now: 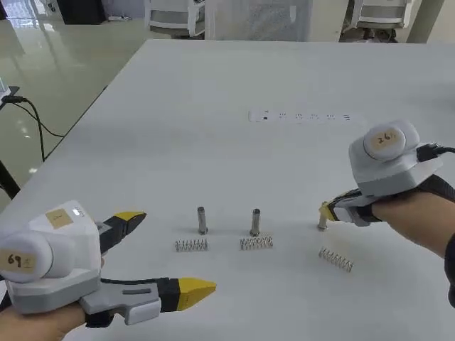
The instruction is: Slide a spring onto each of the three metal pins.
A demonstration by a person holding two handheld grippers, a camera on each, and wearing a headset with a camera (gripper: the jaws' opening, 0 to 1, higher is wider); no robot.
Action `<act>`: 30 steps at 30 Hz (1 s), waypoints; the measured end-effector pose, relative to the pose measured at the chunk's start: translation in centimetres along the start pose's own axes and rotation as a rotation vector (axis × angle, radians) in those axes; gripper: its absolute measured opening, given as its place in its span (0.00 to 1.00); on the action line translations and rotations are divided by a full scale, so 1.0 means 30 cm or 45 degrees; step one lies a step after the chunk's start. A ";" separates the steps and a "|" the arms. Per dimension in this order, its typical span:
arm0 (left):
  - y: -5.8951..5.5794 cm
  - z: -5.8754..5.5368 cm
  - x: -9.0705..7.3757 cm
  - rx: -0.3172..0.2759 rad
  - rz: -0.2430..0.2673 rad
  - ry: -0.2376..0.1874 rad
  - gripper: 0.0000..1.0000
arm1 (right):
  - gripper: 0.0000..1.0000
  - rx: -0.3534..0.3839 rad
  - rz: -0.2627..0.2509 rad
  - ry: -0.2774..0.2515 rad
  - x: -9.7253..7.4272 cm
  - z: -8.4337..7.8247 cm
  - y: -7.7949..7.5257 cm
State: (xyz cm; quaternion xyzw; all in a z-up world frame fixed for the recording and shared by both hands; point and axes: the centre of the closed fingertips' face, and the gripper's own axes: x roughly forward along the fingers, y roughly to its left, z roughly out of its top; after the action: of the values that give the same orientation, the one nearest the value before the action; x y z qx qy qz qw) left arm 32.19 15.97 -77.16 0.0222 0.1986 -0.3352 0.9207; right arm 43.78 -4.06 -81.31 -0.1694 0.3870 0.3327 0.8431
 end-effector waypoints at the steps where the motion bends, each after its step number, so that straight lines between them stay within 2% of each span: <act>1: -0.001 0.000 0.000 0.000 -0.001 0.000 0.97 | 0.10 0.002 0.000 0.000 -0.001 -0.002 0.002; 18: -0.004 -0.001 0.002 0.005 -0.008 0.003 0.97 | 0.10 0.048 0.022 0.026 -0.017 -0.033 0.016; 30: 0.000 -0.004 0.004 0.004 -0.011 0.004 0.97 | 0.10 0.077 0.030 0.022 -0.025 -0.032 0.034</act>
State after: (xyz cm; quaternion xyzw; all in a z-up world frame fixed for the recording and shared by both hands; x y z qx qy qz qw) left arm 32.23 15.93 -77.32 0.0232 0.1995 -0.3393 0.9190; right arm 42.20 -4.17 -81.39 -0.1422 0.4062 0.3294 0.8404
